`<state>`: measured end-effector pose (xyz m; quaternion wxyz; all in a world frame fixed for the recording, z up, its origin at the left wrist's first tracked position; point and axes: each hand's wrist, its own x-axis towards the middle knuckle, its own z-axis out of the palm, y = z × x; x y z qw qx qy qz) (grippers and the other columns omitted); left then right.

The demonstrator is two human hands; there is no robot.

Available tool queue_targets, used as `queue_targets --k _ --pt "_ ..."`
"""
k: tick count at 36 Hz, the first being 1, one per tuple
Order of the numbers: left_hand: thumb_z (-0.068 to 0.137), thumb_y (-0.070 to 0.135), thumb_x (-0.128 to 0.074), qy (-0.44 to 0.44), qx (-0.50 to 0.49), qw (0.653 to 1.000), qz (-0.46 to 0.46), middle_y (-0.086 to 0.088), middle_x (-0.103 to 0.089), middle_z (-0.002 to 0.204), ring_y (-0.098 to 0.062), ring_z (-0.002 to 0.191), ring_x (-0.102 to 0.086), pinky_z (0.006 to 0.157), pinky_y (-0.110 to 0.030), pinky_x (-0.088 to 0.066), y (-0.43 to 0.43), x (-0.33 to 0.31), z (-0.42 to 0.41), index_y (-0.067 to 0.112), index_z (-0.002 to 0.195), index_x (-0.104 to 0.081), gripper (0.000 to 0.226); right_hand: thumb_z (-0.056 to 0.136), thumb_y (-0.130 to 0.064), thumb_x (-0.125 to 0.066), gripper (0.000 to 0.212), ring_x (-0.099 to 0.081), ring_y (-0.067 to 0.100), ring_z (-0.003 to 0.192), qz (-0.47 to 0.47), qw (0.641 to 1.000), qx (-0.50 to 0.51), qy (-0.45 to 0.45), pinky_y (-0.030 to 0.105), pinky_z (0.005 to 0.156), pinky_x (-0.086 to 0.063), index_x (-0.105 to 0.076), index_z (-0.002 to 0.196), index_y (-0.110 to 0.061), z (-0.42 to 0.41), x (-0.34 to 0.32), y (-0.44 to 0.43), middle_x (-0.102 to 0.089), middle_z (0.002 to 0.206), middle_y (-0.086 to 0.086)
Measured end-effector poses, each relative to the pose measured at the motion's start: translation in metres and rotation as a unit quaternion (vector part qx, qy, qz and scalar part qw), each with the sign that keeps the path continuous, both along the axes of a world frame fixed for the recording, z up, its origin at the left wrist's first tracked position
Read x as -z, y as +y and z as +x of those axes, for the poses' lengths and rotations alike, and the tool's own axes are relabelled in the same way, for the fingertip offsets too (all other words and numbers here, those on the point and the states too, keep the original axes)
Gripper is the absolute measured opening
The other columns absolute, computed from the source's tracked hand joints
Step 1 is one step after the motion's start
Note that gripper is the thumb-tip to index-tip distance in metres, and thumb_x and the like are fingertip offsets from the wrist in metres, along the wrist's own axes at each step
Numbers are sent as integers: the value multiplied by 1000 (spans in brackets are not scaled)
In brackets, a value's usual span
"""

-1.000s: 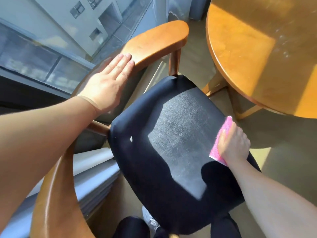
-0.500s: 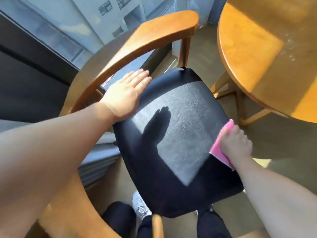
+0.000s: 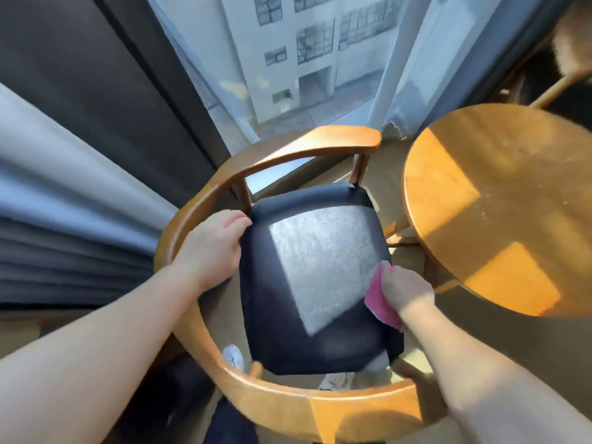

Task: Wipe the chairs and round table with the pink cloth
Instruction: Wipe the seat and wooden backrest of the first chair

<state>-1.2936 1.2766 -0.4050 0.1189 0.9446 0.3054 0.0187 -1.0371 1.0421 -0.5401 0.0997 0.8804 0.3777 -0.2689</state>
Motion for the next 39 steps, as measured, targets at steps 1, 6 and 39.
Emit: queue_targets --k 1,6,39 --pt "87 10 -59 -12 -11 1000 -2 -5 -57 128 -24 118 -54 99 -38 -43 -9 -10 -8 12 124 -58 37 94 -7 -17 36 -62 32 95 12 1000 -10 1 38 65 -41 -46 110 -21 -1 -15 6 -64 106 8" --pt "87 11 -58 -57 -34 997 -30 -2 -59 124 -20 115 -54 99 -38 -45 -59 -50 -38 12 118 -62 31 95 -15 -20 25 -59 31 83 45 995 -86 -15 39 65 -46 -37 111 -21 -20 -95 31 -57 93 8" --pt "97 28 -47 -191 -271 922 -200 8 -63 98 -9 91 -60 79 -36 -53 -232 -106 -122 25 106 -60 17 96 -55 -45 28 -65 10 97 201 838 -333 382 34 83 -56 -50 121 -44 -185 -221 17 -67 110 -10"
